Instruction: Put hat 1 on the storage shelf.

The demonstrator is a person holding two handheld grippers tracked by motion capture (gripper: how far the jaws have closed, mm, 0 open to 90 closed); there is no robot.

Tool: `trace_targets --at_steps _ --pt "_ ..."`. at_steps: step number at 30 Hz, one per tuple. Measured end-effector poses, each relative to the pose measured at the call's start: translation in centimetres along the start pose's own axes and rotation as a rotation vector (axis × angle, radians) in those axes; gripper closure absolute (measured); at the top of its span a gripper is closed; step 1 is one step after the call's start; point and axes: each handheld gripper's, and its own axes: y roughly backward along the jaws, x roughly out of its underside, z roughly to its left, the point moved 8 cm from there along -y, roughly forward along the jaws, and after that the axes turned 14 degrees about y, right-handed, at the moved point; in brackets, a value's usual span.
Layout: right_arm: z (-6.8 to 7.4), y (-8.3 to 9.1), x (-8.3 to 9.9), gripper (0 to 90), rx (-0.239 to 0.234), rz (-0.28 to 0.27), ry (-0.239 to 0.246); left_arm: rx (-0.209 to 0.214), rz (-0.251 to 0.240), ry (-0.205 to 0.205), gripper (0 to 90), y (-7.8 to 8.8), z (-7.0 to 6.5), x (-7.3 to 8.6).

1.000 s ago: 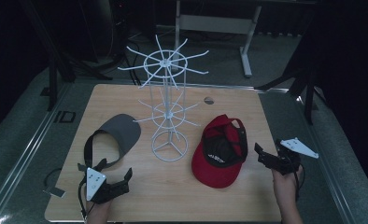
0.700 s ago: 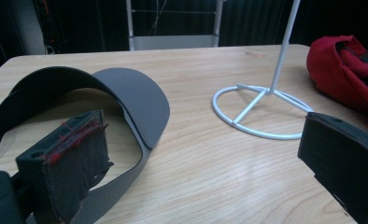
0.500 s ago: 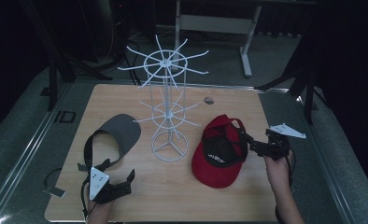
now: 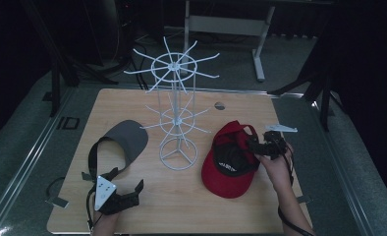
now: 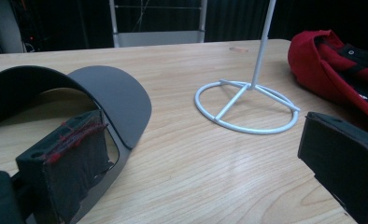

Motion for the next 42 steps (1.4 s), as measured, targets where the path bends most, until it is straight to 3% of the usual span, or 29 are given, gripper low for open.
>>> trace_targets --at_steps 3,9,15,17,18,21,22,27,29,31,33,35,42 --pt "-0.4 -0.9 0.6 13.1 0.045 0.025 -0.007 0.0 0.003 -0.004 3.4 0.0 0.0 0.0" --pt "-0.5 -2.4 2.2 11.5 0.041 0.089 -0.054 0.009 0.013 -0.005 3.4 -0.1 -0.2 0.1" --pt "1.0 -4.2 3.3 11.3 0.017 0.148 -0.007 0.009 0.021 -0.013 3.4 -0.2 -0.4 0.3" --pt "1.4 -4.6 3.6 15.1 0.022 0.158 0.008 0.009 0.022 -0.015 3.4 -0.2 -0.4 0.3" --pt "1.6 -4.8 3.8 22.3 0.018 0.168 0.026 0.008 0.022 -0.016 3.4 -0.2 -0.4 0.3" --pt "1.8 -5.0 4.1 32.6 0.018 0.184 0.043 0.004 0.023 -0.015 3.4 -0.2 -0.3 0.3" --pt "1.8 -5.0 4.1 32.6 0.018 0.184 0.043 0.004 0.023 -0.015 3.3 -0.2 -0.3 0.3" --pt "2.1 -5.1 4.1 59.4 -0.029 0.181 0.067 0.002 0.028 -0.015 3.4 -0.2 -0.3 0.3" --pt "2.3 -5.1 4.0 67.3 -0.037 0.18 0.067 0.003 0.028 -0.016 3.4 -0.2 -0.3 0.3" --pt "2.2 -4.9 4.0 81.0 -0.033 0.187 0.072 0.003 0.027 -0.016 3.4 -0.2 -0.3 0.3" --pt "2.2 -4.6 3.8 83.8 -0.036 0.185 0.068 0.002 0.023 -0.01 3.4 -0.2 -0.3 0.2" --pt "2.2 -4.1 3.4 84.1 -0.019 0.168 0.107 -0.002 0.025 -0.012 3.4 -0.1 -0.2 0.2" --pt "1.7 -1.7 1.3 84.1 -0.015 0.099 0.099 -0.012 0.031 -0.016 3.4 -0.1 -0.2 0.2"
